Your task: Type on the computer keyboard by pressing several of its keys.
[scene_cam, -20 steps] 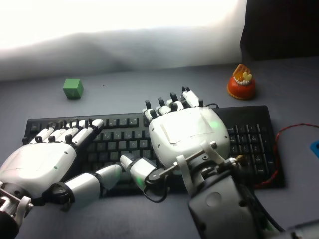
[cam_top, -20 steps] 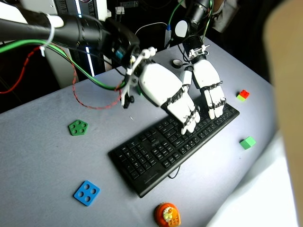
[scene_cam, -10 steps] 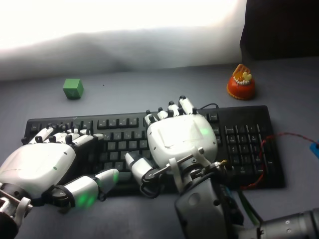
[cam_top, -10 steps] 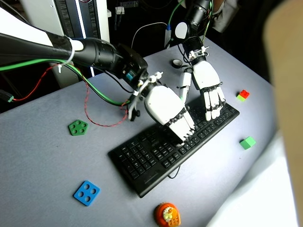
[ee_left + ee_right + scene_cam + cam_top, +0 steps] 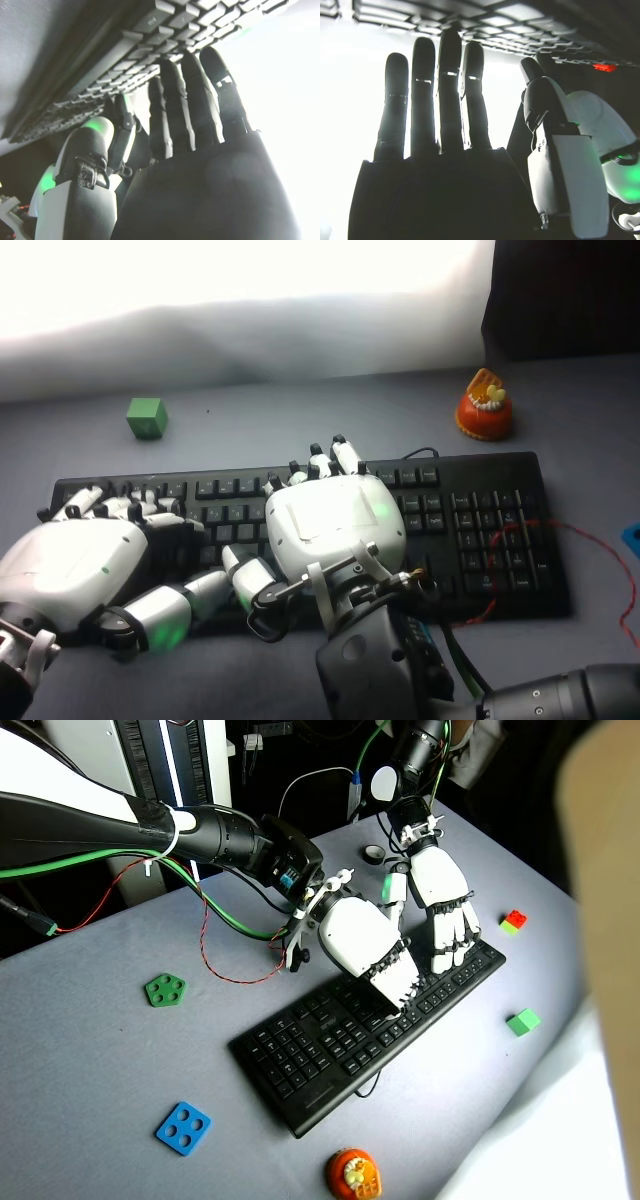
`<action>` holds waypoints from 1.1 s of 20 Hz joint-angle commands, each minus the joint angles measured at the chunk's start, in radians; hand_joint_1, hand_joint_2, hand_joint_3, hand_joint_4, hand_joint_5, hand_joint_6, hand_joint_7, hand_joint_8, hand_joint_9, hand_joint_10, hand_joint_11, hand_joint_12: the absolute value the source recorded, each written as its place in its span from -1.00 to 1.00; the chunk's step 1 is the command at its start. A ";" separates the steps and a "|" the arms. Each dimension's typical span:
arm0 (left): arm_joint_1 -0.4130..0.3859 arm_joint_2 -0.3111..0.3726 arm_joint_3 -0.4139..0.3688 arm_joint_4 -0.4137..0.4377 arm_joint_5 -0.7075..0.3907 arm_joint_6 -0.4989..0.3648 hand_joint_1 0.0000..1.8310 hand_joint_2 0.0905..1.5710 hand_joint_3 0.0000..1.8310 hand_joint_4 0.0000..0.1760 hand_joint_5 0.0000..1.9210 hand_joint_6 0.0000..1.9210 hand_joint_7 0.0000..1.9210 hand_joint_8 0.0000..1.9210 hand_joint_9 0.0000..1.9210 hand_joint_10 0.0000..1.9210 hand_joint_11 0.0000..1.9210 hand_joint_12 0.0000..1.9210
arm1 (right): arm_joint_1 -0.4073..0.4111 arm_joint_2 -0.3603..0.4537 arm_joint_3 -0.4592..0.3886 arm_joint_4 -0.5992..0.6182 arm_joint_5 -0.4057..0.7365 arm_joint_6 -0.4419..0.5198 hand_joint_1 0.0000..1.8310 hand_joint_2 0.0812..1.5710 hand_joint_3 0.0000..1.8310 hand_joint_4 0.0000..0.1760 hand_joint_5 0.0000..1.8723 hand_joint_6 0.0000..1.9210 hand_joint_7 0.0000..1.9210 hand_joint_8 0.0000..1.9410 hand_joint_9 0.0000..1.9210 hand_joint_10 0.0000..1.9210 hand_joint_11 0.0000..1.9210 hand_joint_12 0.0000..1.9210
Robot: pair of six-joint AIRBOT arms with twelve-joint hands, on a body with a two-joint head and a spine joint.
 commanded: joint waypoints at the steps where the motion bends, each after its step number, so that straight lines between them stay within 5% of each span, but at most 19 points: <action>1: 0.000 0.006 0.003 0.032 0.057 0.003 -0.78 0.61 -1.00 -1.00 -0.28 -0.85 -0.33 -0.94 -0.61 -0.85 -1.00 0.05 | 0.002 -0.002 -0.002 -0.069 0.029 0.004 -0.72 0.58 -1.00 -1.00 -0.55 0.19 -0.18 -0.81 -0.51 -0.31 -1.00 0.44; 3: 0.000 0.006 0.002 0.032 0.056 0.003 -0.80 0.62 -1.00 -1.00 -0.50 -0.96 -0.23 -0.94 -0.50 -0.78 -1.00 0.08 | 0.000 -0.002 -0.001 -0.069 0.026 0.004 -0.67 0.57 -1.00 -1.00 -0.71 -0.19 -0.17 -0.70 -0.45 -0.06 -1.00 0.66; 4: 0.000 0.006 0.002 0.032 0.056 0.003 -0.81 0.64 -1.00 -0.90 -0.52 -0.98 -0.32 -0.98 -0.54 -0.65 -1.00 0.16 | -0.001 -0.002 -0.001 -0.069 0.025 0.004 -0.72 0.60 -0.99 -1.00 -0.60 -0.29 -0.32 -0.75 -0.61 0.01 -1.00 0.77; 5: -0.001 0.006 0.002 0.032 0.056 0.002 -0.82 0.66 -1.00 -1.00 -0.30 -0.88 -0.46 -1.00 -0.68 -0.65 -1.00 0.29 | -0.001 -0.002 0.000 -0.069 0.025 0.004 -0.76 0.61 -0.99 -1.00 -0.50 -0.31 -0.39 -0.79 -0.70 0.01 -1.00 0.78; 7: -0.001 0.006 0.002 0.032 0.056 0.002 -0.71 0.64 -1.00 -1.00 -0.06 -0.78 -0.45 -0.98 -0.73 -0.65 -1.00 0.32 | -0.001 -0.002 0.000 -0.069 0.025 0.004 -0.76 0.62 -1.00 -1.00 -0.31 -0.30 -0.39 -0.89 -0.73 -0.19 -1.00 0.67; 9: 0.000 0.007 0.001 0.032 0.056 0.001 -0.75 0.67 -1.00 -1.00 -0.33 -0.90 -0.31 -0.95 -0.62 -0.46 -1.00 0.42 | -0.001 -0.002 0.000 -0.069 0.025 0.002 -0.73 0.61 -1.00 -1.00 -0.51 -0.21 -0.24 -0.89 -0.52 -0.19 -1.00 0.69; 13: 0.005 0.010 -0.007 0.032 0.067 0.001 -0.85 0.73 -0.99 -1.00 -0.46 -0.92 -0.32 -0.97 -0.72 -0.03 -1.00 0.65 | 0.006 0.004 -0.002 -0.069 0.027 -0.010 -0.74 0.62 -1.00 -1.00 -0.61 -0.14 -0.20 -0.88 -0.48 -0.06 -0.93 0.77; 22: 0.009 0.003 0.007 0.085 0.242 -0.030 -0.79 0.71 -1.00 -1.00 -0.47 -0.89 -0.32 -0.97 -0.74 0.00 -1.00 0.64 | 0.075 0.171 -0.163 -0.069 0.029 -0.056 -0.74 0.63 -1.00 -1.00 -0.61 -0.16 -0.23 -0.89 -0.52 -0.03 -0.91 0.77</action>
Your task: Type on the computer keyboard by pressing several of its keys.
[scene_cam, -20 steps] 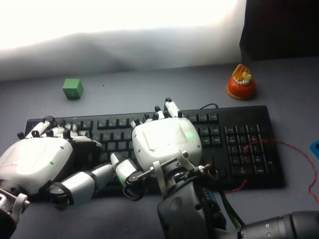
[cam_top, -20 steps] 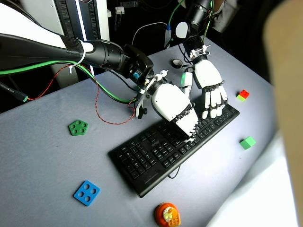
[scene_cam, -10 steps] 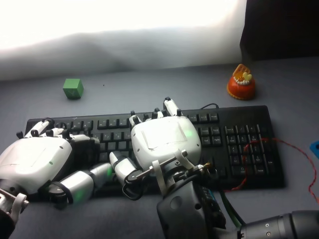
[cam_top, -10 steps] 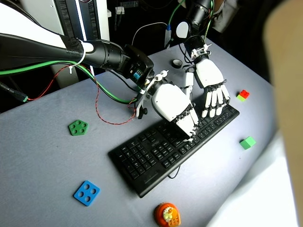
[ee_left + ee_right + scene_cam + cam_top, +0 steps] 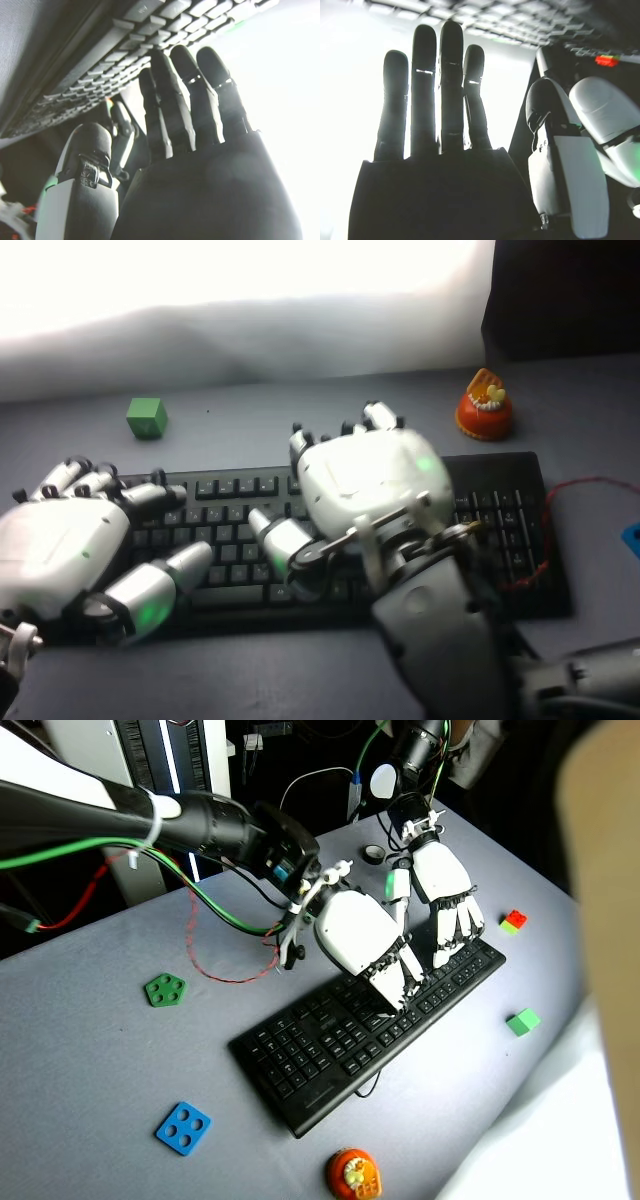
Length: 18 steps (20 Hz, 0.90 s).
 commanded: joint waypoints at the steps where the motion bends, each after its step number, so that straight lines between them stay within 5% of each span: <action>1: -0.007 -0.009 0.008 0.052 0.125 -0.006 -0.79 0.71 -1.00 -1.00 -0.47 -0.89 -0.32 -0.97 -0.74 0.00 -1.00 0.64 | 0.016 0.019 -0.018 -0.099 0.036 -0.002 -0.74 0.63 -1.00 -1.00 -0.61 -0.16 -0.23 -0.89 -0.52 -0.03 -0.91 0.77; 14: -0.015 -0.081 0.079 0.053 0.157 -0.003 -0.58 0.63 -1.00 -0.93 -0.55 -0.87 -0.39 -1.00 -0.76 -0.06 -1.00 0.59 | 0.054 0.239 -0.212 -0.099 -0.014 -0.040 -0.72 0.62 -1.00 -1.00 -0.58 -0.16 -0.23 -0.86 -0.54 0.01 -0.94 0.79; 16: -0.015 -0.083 0.083 0.053 0.155 -0.002 -0.29 0.56 -1.00 -0.65 -0.69 -0.93 -0.55 -1.00 -0.85 -0.09 -1.00 0.50 | 0.054 0.254 -0.220 -0.099 -0.015 -0.040 -0.73 0.63 -1.00 -1.00 -0.60 -0.16 -0.24 -0.86 -0.55 0.00 -0.95 0.78; 17: -0.015 -0.083 0.083 0.053 0.152 -0.002 0.01 0.41 -1.00 -0.27 -0.81 -0.97 -0.66 -1.00 -0.94 -0.17 -1.00 0.38 | 0.054 0.259 -0.221 -0.099 -0.016 -0.040 -0.73 0.63 -1.00 -1.00 -0.59 -0.15 -0.24 -0.86 -0.54 0.00 -0.95 0.78; 18: -0.015 -0.083 0.085 0.053 0.152 -0.002 0.11 0.36 -1.00 -0.15 -0.89 -1.00 -0.72 -1.00 -0.98 -0.21 -1.00 0.31 | 0.054 0.263 -0.222 -0.099 -0.017 -0.042 -0.73 0.62 -1.00 -1.00 -0.57 -0.16 -0.24 -0.85 -0.53 -0.02 -0.94 0.76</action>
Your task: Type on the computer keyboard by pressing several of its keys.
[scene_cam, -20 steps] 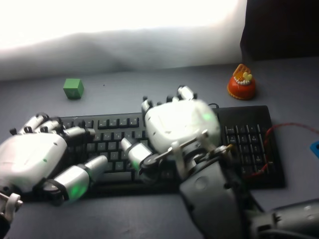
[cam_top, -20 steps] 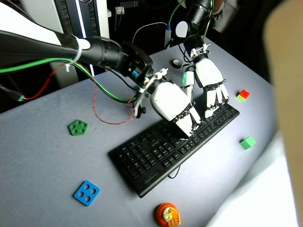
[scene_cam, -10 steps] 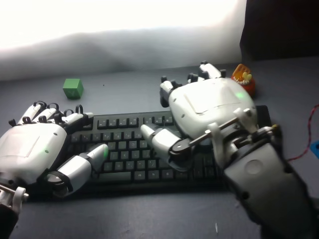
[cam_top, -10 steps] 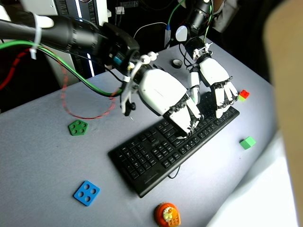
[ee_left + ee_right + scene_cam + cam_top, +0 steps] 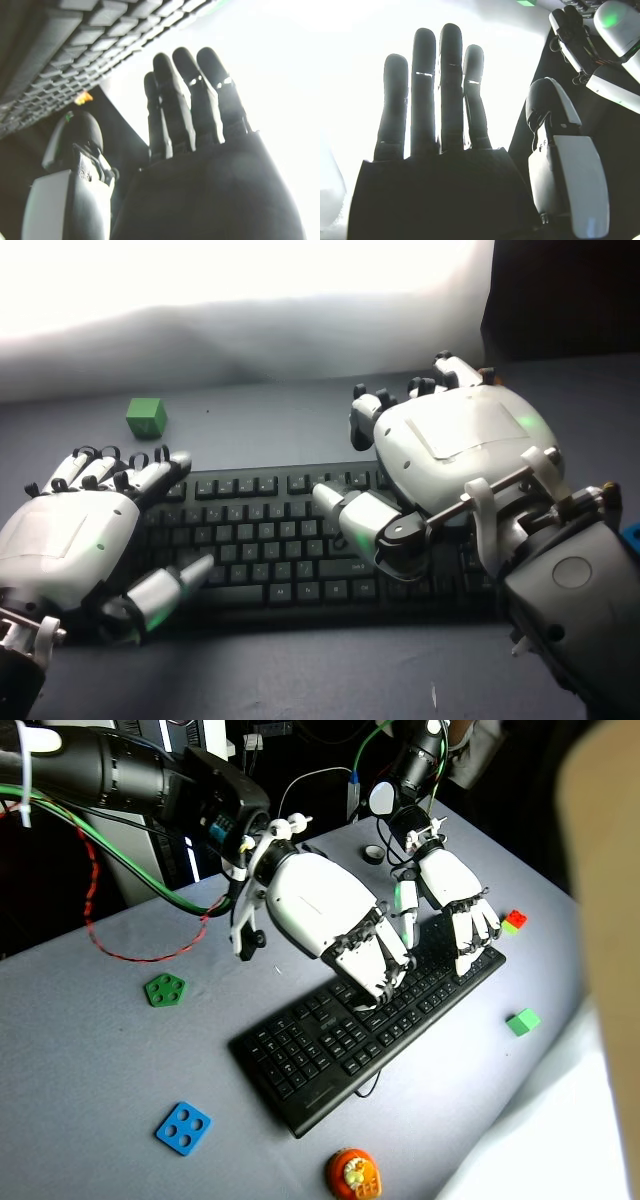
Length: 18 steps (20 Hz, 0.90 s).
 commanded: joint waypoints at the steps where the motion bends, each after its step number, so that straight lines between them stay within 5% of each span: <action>1: -0.005 0.001 0.004 0.053 0.110 -0.003 0.18 0.34 -1.00 -0.15 -0.94 -1.00 -0.76 -1.00 -1.00 -0.26 -1.00 0.28 | 0.018 0.006 -0.005 -0.100 0.046 -0.001 -0.71 0.62 -1.00 -1.00 -0.56 -0.16 -0.23 -0.85 -0.52 -0.02 -0.93 0.76; 6: 0.001 0.001 -0.001 0.053 0.109 -0.004 0.25 0.29 -1.00 0.00 -0.95 -1.00 -0.84 -1.00 -1.00 -0.44 -1.00 0.10 | 0.019 0.011 -0.007 -0.100 0.043 -0.003 -0.69 0.62 -1.00 -1.00 -0.54 -0.19 -0.23 -0.84 -0.52 -0.03 -0.92 0.75; 9: 0.002 0.002 -0.004 0.053 0.109 -0.008 0.22 0.26 -1.00 -0.05 -0.91 -0.99 -0.81 -0.99 -1.00 -0.37 -1.00 0.16 | 0.018 0.012 -0.009 -0.100 0.041 -0.005 -0.70 0.62 -1.00 -1.00 -0.55 -0.19 -0.23 -0.84 -0.53 -0.04 -0.93 0.75; 10: 0.002 0.002 -0.004 0.053 0.109 -0.011 0.04 0.30 -1.00 -0.16 -0.86 -0.97 -0.77 -0.98 -1.00 -0.35 -1.00 0.21 | 0.019 0.012 -0.010 -0.100 0.041 -0.006 -0.70 0.62 -1.00 -1.00 -0.56 -0.18 -0.24 -0.84 -0.53 -0.03 -0.93 0.77; 12: 0.007 0.010 -0.011 0.053 0.109 -0.017 -0.80 0.48 -0.96 -0.40 -0.82 -0.96 -0.72 -0.97 -0.96 -0.29 -1.00 0.29 | 0.019 0.014 -0.015 -0.100 0.040 -0.010 -0.70 0.62 -1.00 -1.00 -0.56 -0.17 -0.23 -0.83 -0.52 -0.02 -0.93 0.77; 13: 0.011 0.014 -0.014 0.053 0.109 -0.017 -0.96 0.50 -0.98 -0.52 -0.81 -0.97 -0.71 -0.98 -0.94 -0.31 -1.00 0.28 | 0.020 0.014 -0.017 -0.100 0.040 -0.011 -0.70 0.62 -1.00 -1.00 -0.54 -0.17 -0.22 -0.83 -0.52 -0.02 -0.93 0.77; 15: 0.017 0.017 -0.015 0.053 0.109 -0.021 -1.00 0.55 -0.98 -0.62 -0.79 -0.97 -0.71 -0.99 -0.94 -0.33 -1.00 0.26 | 0.020 0.016 -0.022 -0.100 0.039 -0.012 -0.72 0.62 -1.00 -1.00 -0.55 -0.17 -0.23 -0.83 -0.52 -0.02 -0.94 0.78; 18: 0.010 0.020 -0.018 0.053 0.110 -0.024 -1.00 0.56 -1.00 -0.50 -0.77 -0.97 -0.67 -0.98 -0.90 -0.35 -1.00 0.29 | 0.022 0.018 -0.024 -0.100 0.039 -0.013 -0.70 0.62 -1.00 -1.00 -0.55 -0.18 -0.24 -0.83 -0.53 -0.02 -0.94 0.79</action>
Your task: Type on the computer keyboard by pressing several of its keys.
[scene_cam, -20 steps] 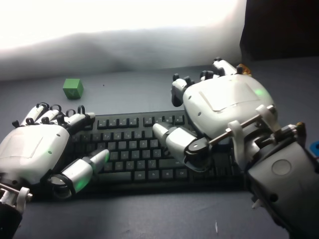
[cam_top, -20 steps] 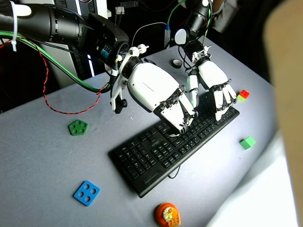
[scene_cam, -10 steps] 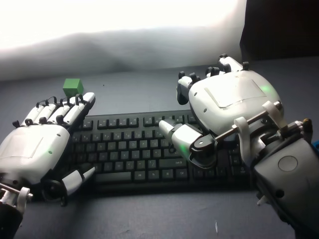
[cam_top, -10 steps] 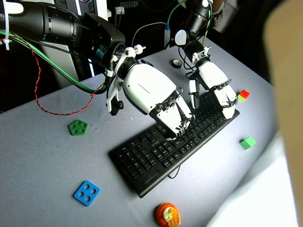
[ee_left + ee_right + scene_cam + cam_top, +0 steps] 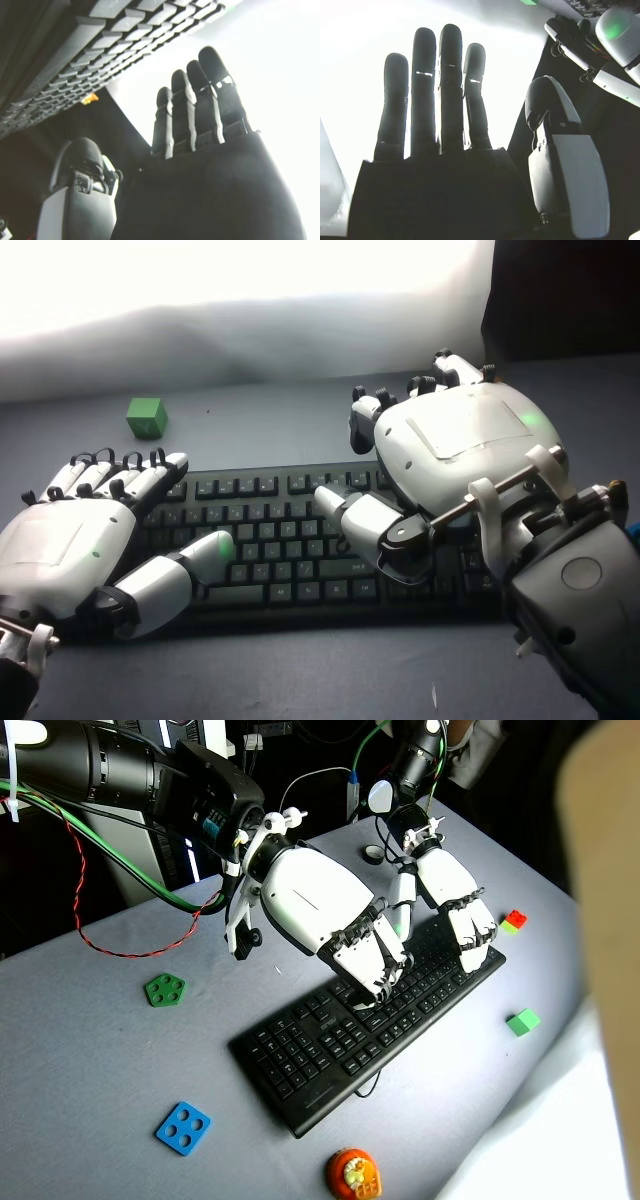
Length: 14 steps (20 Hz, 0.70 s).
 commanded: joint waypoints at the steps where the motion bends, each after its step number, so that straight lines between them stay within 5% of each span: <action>1: -0.012 0.010 -0.001 0.054 0.114 -0.004 -1.00 0.56 -1.00 -0.49 -0.77 -0.98 -0.66 -0.99 -0.89 -0.37 -1.00 0.30 | 0.016 0.006 -0.007 -0.099 0.049 -0.003 -0.71 0.63 -1.00 -1.00 -0.55 -0.18 -0.24 -0.83 -0.53 -0.01 -0.95 0.79; 11: -0.040 0.161 -0.073 0.054 0.030 -0.004 -0.99 0.59 -1.00 -0.52 -0.75 -0.98 -0.66 -0.99 -0.89 -0.38 -1.00 0.29 | 0.021 0.025 -0.025 -0.099 0.047 -0.014 -0.75 0.63 -1.00 -1.00 -0.56 -0.16 -0.24 -0.81 -0.53 0.01 -0.95 0.79; 14: -0.045 0.219 -0.106 0.054 -0.008 -0.008 -0.94 0.60 -1.00 -0.70 -0.61 -0.93 -0.51 -0.95 -0.80 -0.35 -1.00 0.36 | 0.024 0.040 -0.032 -0.099 0.038 -0.028 -0.71 0.62 -1.00 -1.00 -0.49 -0.17 -0.20 -0.70 -0.49 0.09 -0.92 0.80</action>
